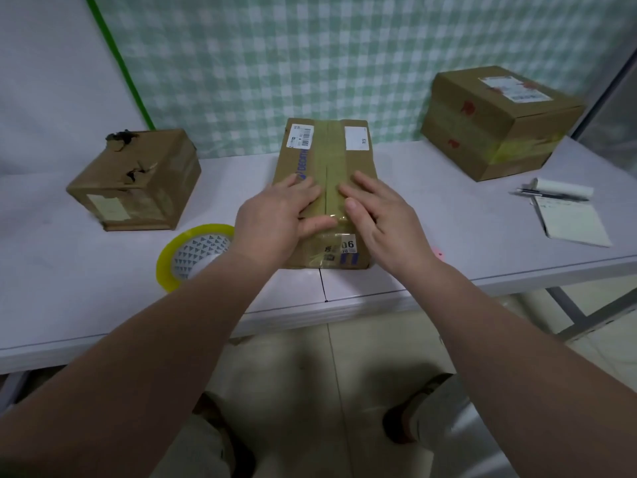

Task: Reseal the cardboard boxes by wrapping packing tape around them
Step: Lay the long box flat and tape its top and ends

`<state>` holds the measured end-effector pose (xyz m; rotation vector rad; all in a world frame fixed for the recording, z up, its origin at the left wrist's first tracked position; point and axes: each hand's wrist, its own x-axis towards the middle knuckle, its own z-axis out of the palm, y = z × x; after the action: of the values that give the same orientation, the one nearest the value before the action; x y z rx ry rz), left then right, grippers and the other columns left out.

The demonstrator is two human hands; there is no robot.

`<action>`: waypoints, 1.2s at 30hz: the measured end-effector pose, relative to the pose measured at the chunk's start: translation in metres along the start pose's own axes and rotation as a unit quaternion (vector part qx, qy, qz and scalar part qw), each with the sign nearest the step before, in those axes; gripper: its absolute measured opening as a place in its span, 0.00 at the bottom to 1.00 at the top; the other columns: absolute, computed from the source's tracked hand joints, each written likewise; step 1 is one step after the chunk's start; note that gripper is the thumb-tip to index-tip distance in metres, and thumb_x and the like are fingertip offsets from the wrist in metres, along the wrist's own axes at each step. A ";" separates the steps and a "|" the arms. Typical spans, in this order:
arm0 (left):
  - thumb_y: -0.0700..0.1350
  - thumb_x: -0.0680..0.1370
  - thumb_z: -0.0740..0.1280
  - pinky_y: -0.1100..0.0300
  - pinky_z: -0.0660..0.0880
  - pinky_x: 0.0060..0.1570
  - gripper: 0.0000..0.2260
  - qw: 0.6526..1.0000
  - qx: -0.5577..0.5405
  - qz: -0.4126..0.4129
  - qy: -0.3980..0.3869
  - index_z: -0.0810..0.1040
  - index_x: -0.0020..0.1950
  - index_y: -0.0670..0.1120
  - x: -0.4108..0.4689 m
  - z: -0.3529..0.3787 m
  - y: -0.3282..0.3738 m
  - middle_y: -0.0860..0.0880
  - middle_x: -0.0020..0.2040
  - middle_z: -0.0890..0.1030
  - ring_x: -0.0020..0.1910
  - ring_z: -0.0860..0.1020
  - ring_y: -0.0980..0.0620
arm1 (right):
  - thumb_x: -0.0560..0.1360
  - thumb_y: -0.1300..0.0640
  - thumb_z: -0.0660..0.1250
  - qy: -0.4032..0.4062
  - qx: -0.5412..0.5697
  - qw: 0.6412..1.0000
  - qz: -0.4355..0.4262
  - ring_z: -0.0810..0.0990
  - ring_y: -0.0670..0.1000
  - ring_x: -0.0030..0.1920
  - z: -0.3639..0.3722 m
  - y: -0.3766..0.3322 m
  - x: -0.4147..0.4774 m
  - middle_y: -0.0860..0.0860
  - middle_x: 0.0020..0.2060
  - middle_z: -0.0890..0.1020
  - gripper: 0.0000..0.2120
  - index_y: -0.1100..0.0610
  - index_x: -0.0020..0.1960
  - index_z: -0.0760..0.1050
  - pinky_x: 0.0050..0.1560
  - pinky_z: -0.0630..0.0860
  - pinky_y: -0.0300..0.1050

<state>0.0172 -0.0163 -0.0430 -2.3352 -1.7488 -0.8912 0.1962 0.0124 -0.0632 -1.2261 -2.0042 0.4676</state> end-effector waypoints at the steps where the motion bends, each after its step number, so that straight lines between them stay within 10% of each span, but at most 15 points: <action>1: 0.61 0.70 0.65 0.44 0.75 0.54 0.26 1.000 0.015 0.004 -0.006 0.81 0.59 0.44 0.001 0.001 -0.001 0.44 0.59 0.81 0.61 0.77 0.40 | 0.80 0.48 0.59 0.001 -0.002 1.000 -0.004 0.67 0.50 0.72 0.001 0.001 0.000 0.51 0.71 0.70 0.18 0.51 0.67 0.75 0.71 0.59 0.40; 11: 0.69 0.68 0.62 0.48 0.58 0.70 0.37 0.982 0.145 0.019 -0.117 0.69 0.70 0.49 0.004 -0.007 0.004 0.50 0.71 0.71 0.72 0.65 0.48 | 0.82 0.47 0.50 -0.036 0.053 0.998 0.015 0.63 0.48 0.74 -0.009 -0.004 -0.004 0.48 0.73 0.68 0.21 0.51 0.68 0.73 0.74 0.58 0.45; 14: 0.78 0.63 0.42 0.47 0.57 0.70 0.45 0.983 0.161 -0.042 -0.081 0.78 0.59 0.49 0.013 -0.002 0.015 0.49 0.58 0.80 0.64 0.74 0.50 | 0.83 0.48 0.49 -0.041 0.059 0.997 0.022 0.62 0.47 0.74 -0.011 -0.004 -0.004 0.48 0.73 0.67 0.21 0.51 0.69 0.73 0.74 0.57 0.43; 20: 0.74 0.70 0.51 0.53 0.73 0.43 0.36 0.986 0.160 -0.015 0.043 0.79 0.41 0.42 0.008 0.025 0.011 0.47 0.35 0.78 0.34 0.77 0.46 | 0.83 0.51 0.51 -0.033 0.054 0.998 0.015 0.64 0.47 0.72 -0.007 -0.003 -0.003 0.49 0.72 0.69 0.19 0.53 0.68 0.74 0.70 0.57 0.37; 32: 0.65 0.65 0.67 0.48 0.73 0.54 0.32 0.988 0.149 0.042 -0.018 0.78 0.55 0.38 0.004 0.011 0.010 0.43 0.52 0.81 0.52 0.79 0.44 | 0.81 0.52 0.59 -0.036 0.039 0.997 0.051 0.60 0.44 0.74 -0.007 -0.012 -0.002 0.46 0.75 0.62 0.21 0.51 0.73 0.66 0.65 0.54 0.30; 36: 0.63 0.72 0.66 0.50 0.66 0.64 0.29 0.997 0.022 -0.062 -0.049 0.72 0.68 0.48 0.003 -0.004 0.009 0.49 0.68 0.72 0.68 0.68 0.45 | 0.77 0.42 0.62 -0.016 0.170 0.960 0.221 0.62 0.49 0.74 -0.007 -0.020 -0.005 0.48 0.75 0.61 0.33 0.52 0.77 0.56 0.71 0.62 0.47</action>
<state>0.0241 -0.0184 -0.0359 -2.3003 -1.9489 -0.7570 0.1907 -0.0017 -0.0472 -1.4441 -1.5789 1.0104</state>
